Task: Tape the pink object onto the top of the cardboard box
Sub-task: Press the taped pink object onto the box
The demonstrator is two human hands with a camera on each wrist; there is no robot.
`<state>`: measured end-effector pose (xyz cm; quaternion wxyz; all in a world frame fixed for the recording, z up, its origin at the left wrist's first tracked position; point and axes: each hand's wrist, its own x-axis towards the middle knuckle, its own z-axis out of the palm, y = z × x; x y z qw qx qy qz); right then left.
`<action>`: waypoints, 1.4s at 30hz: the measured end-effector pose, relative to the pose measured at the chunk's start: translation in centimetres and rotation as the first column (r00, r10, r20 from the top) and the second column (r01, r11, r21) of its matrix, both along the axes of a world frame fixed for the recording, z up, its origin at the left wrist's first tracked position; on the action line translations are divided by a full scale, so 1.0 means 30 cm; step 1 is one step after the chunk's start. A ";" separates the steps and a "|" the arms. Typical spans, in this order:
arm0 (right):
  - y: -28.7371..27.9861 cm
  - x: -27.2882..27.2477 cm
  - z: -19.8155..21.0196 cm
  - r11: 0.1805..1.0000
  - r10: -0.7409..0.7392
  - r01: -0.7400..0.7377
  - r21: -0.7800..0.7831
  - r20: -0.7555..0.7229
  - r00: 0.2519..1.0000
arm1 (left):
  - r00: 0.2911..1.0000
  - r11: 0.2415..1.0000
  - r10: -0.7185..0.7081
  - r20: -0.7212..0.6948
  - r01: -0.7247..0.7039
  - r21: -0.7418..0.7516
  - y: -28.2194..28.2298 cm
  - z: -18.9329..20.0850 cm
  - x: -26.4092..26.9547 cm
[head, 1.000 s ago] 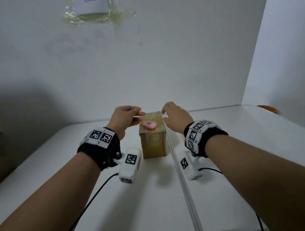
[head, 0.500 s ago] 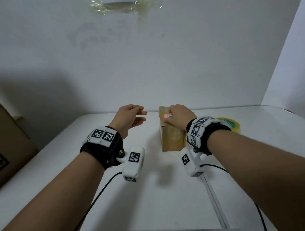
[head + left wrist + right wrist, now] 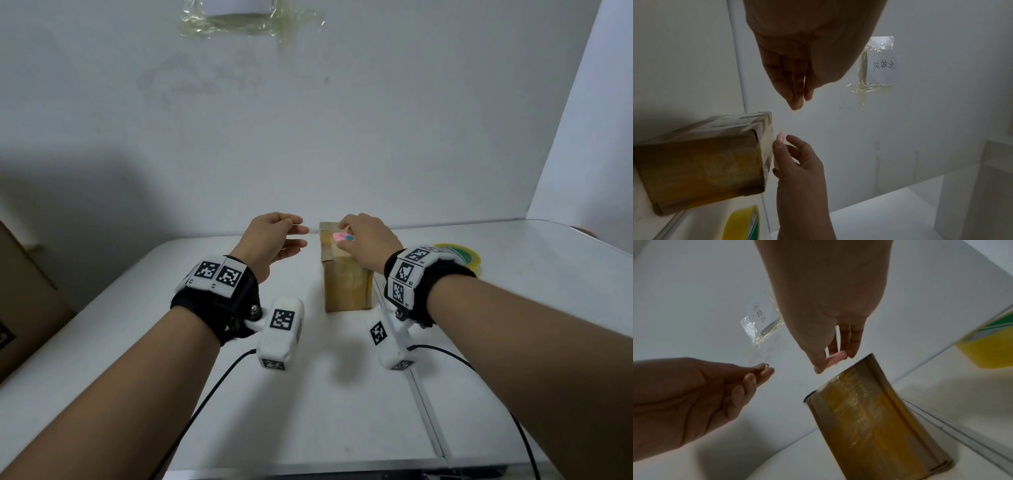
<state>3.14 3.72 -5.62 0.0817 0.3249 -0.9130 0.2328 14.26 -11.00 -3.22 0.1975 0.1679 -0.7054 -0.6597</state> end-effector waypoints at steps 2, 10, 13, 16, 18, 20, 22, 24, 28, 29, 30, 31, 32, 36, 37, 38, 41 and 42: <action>0.047 0.003 0.013 1.000 -0.003 0.003 -0.014 -0.002 1.000 | 1.000 1.000 -0.013 -0.004 0.013 -0.006 0.032 0.017 -0.005; 0.348 -0.031 0.046 0.980 -0.154 0.160 -0.120 0.060 0.986 | 0.991 0.991 -0.134 -0.007 0.134 0.016 0.260 0.048 -0.098; 0.469 -0.061 0.031 0.956 -0.244 0.257 -0.141 0.103 0.964 | 0.985 0.985 -0.174 0.012 0.174 0.005 0.370 0.029 -0.166; 0.574 -0.106 0.007 0.932 -0.323 0.338 -0.131 0.128 0.938 | 0.978 0.978 -0.206 0.032 0.206 -0.002 0.473 0.004 -0.239; 0.628 -0.143 -0.015 0.924 -0.346 0.364 -0.116 0.151 0.926 | 0.971 0.972 -0.234 0.046 0.234 -0.003 0.527 -0.018 -0.289; 0.663 -0.185 -0.043 0.925 -0.351 0.369 -0.088 0.176 0.920 | 0.964 0.966 -0.257 0.063 0.257 0.007 0.560 -0.045 -0.339; 0.678 -0.229 -0.073 0.930 -0.345 0.362 -0.061 0.189 0.919 | 0.957 0.961 -0.277 0.081 0.276 0.022 0.575 -0.071 -0.388; 0.675 -0.272 -0.094 0.935 -0.335 0.350 -0.056 0.182 0.925 | 0.954 0.959 -0.284 0.097 0.282 0.034 0.582 -0.092 -0.432; 0.634 -0.353 -0.121 0.942 -0.321 0.332 -0.040 0.170 0.932 | 0.946 0.954 -0.300 0.123 0.297 0.045 0.583 -0.118 -0.502; 0.622 -0.371 -0.128 0.944 -0.319 0.329 -0.035 0.168 0.933 | 0.945 0.953 -0.303 0.127 0.299 0.046 0.583 -0.123 -0.517; 0.609 -0.388 -0.136 0.945 -0.316 0.325 -0.029 0.166 0.934 | 0.944 0.953 -0.303 0.132 0.299 0.048 0.582 -0.128 -0.533; 0.598 -0.405 -0.149 0.948 -0.310 0.318 -0.022 0.164 0.936 | 0.943 0.953 -0.304 0.134 0.300 0.049 0.581 -0.135 -0.547; 0.588 -0.419 -0.161 0.950 -0.306 0.311 -0.007 0.167 0.937 | 0.943 0.953 -0.304 0.135 0.300 0.050 0.581 -0.141 -0.561; 0.549 -0.465 -0.204 0.947 -0.321 0.314 0.070 0.146 0.936 | 0.941 0.952 -0.307 0.143 0.302 0.052 0.588 -0.159 -0.606; 0.541 -0.475 -0.210 0.938 -0.342 0.332 0.098 0.122 0.932 | 0.942 0.953 -0.302 0.148 0.298 0.047 0.588 -0.163 -0.613; 0.534 -0.485 -0.217 0.927 -0.368 0.355 0.124 0.106 0.924 | 0.942 0.954 -0.300 0.151 0.296 0.046 0.587 -0.168 -0.620; 0.519 -0.512 -0.233 0.906 -0.405 0.386 0.172 0.086 0.910 | 0.940 0.954 -0.301 0.158 0.298 0.045 0.576 -0.180 -0.630; 0.515 -0.512 -0.235 0.901 -0.410 0.390 0.189 0.084 0.908 | 0.940 0.954 -0.301 0.159 0.298 0.045 0.571 -0.183 -0.630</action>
